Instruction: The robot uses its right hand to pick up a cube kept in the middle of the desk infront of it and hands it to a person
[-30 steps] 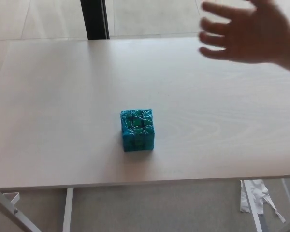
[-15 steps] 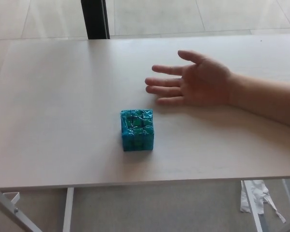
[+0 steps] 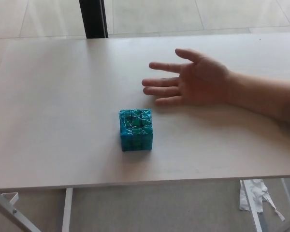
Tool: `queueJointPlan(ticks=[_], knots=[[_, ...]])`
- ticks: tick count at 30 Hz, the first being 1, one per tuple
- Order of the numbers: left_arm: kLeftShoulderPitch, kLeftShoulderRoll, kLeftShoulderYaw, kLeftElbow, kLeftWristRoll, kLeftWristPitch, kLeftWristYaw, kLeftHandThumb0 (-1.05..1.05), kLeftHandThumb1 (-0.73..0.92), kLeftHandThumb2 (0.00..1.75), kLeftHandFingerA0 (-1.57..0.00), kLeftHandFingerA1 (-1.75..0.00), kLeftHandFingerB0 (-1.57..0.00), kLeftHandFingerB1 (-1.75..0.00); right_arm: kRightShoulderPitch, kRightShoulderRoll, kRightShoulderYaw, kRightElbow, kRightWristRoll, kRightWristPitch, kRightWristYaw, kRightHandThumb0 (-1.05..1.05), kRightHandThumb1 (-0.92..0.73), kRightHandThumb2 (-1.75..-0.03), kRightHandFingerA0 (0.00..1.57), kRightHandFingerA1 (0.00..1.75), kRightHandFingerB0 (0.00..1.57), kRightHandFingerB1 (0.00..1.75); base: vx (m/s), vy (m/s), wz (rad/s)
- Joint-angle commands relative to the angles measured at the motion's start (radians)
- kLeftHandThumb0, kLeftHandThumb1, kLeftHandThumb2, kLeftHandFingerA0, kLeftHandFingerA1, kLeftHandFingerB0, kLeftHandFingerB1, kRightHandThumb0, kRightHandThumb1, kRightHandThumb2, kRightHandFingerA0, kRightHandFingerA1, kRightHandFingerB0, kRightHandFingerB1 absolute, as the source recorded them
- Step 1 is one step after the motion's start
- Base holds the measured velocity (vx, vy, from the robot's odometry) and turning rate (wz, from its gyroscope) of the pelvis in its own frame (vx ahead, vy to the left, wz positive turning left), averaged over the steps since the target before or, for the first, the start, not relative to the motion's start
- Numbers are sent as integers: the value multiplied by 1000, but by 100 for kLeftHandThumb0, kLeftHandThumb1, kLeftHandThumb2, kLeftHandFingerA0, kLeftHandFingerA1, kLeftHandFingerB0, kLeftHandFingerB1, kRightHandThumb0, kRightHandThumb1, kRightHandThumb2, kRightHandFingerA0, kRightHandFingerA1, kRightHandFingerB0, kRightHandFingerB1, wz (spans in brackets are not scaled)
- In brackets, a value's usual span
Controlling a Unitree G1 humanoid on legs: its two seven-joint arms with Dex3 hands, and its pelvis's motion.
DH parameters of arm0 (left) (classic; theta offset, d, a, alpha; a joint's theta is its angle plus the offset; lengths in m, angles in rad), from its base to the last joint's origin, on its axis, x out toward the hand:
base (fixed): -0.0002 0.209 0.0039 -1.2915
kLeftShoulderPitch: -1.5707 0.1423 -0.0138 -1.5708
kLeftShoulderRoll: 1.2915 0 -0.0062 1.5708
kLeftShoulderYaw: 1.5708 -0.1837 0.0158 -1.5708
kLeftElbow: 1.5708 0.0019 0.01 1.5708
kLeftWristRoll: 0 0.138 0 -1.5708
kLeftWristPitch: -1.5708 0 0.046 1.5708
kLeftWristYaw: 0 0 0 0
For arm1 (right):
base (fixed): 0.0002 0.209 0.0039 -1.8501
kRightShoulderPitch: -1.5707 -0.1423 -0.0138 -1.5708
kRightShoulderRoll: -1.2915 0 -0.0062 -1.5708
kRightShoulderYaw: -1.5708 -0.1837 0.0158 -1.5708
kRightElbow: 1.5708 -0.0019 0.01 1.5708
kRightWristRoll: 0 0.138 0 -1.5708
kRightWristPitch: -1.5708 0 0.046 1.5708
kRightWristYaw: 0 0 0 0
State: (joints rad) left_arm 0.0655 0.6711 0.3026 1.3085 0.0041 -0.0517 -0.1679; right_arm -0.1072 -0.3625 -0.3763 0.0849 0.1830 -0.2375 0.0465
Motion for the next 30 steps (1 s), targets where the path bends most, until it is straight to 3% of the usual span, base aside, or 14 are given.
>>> queueJointPlan(ticks=[1,4,8,9,12,13,14,30], knots=[[-1,32,-7,7,4,-20,-9,-50,63,59,-57,-56,-57,-42,-349,98,445,-344,-289,232,68,-71,-58,-59,35,49,39,34,0,0,0],[0,34,-10,6,7,-27,-7,-49,63,59,-57,-55,-58,-43,-415,142,568,-234,-431,231,70,-77,-59,-59,36,57,37,36,0,0,0],[-4,33,-6,5,2,-21,-8,-49,63,59,-57,-55,-58,-43,-428,149,619,-202,-468,242,58,-74,-59,-59,35,61,34,35,0,0,0],[-6,33,-9,5,4,-19,-9,-50,63,59,-57,-56,-58,-43,-437,163,671,-151,-499,245,65,-76,-47,-88,31,62,27,46,0,0,0],[-8,34,-14,5,9,-20,-8,-50,63,59,-57,-56,-58,-43,-457,171,746,-90,-543,281,75,-79,-48,-89,31,62,26,46,0,0,0],[-10,33,-14,7,9,-17,-5,-50,63,59,-57,-56,-58,-43,-462,172,763,-77,-552,291,74,-79,-48,-89,31,62,26,46,0,0,0],[-10,33,-17,8,13,-21,-4,-49,64,60,-59,-58,-57,-43,-473,176,805,-36,-579,296,84,-81,-63,-60,33,59,31,35,0,0,0],[-8,32,-25,1,11,-26,-4,-49,65,59,-58,-59,-57,-43,-543,164,990,153,-680,288,56,-81,-63,-60,34,67,35,42,0,0,0]])
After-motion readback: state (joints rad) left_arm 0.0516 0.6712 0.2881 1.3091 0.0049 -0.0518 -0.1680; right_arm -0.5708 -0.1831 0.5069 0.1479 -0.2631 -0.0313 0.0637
